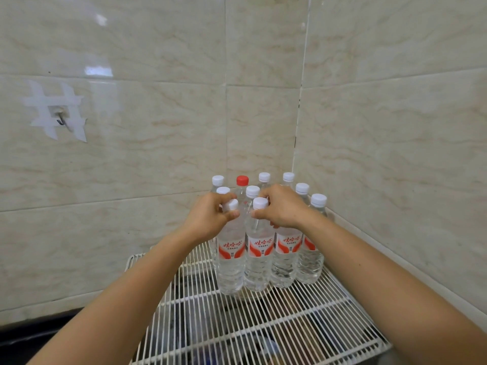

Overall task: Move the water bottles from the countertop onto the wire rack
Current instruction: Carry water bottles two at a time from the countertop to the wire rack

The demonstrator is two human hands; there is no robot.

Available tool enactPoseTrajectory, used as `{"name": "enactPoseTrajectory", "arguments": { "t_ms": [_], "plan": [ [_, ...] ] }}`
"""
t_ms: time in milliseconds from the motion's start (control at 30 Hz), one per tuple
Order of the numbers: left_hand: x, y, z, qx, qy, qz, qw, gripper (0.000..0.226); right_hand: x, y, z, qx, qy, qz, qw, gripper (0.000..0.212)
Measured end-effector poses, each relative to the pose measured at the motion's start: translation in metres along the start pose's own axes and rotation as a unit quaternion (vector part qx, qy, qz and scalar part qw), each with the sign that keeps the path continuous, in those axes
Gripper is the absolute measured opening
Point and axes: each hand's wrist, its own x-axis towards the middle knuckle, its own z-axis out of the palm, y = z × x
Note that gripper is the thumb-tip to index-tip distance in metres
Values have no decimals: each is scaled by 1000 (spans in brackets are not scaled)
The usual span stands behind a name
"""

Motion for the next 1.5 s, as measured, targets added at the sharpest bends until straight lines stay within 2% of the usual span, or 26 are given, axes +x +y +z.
{"name": "enactPoseTrajectory", "arguments": {
  "t_ms": [300, 600, 633, 700, 833, 933, 1100, 1233, 1367, 1500],
  "plan": [
    [-5, -5, 3, -29, 6, -6, 1000, 49, -7, -2, 4, 8, 10, -6, 1000, 21],
    [-20, -12, -1, -36, 78, -4, 996, 46, -19, -13, 5, -83, 82, -61, 991, 9],
    [-22, -14, -3, -29, 93, -3, 995, 45, -19, -16, 6, -85, 91, -67, 990, 13],
    [-28, -19, -7, -22, 129, 3, 991, 41, -20, -23, 10, -68, 115, -71, 988, 35],
    [-49, -41, -20, -26, 201, -10, 979, 32, -25, -51, 36, 11, 155, -143, 977, 33],
    [-75, -70, -36, -17, 213, -50, 976, 30, -29, -78, 72, 9, 160, -210, 965, 29],
    [-143, -125, -89, 19, 237, -134, 962, 31, -39, -139, 146, 17, 96, -258, 961, 30],
    [-217, -175, -145, 74, 252, -199, 944, 36, -61, -211, 214, -4, 5, -283, 959, 43],
    [-304, -228, -204, 134, 241, -293, 915, 49, -98, -290, 289, -33, -92, -295, 951, 47],
    [-399, -278, -264, 185, 210, -360, 890, 53, -144, -378, 359, -43, -149, -310, 938, 52]
  ]
}}
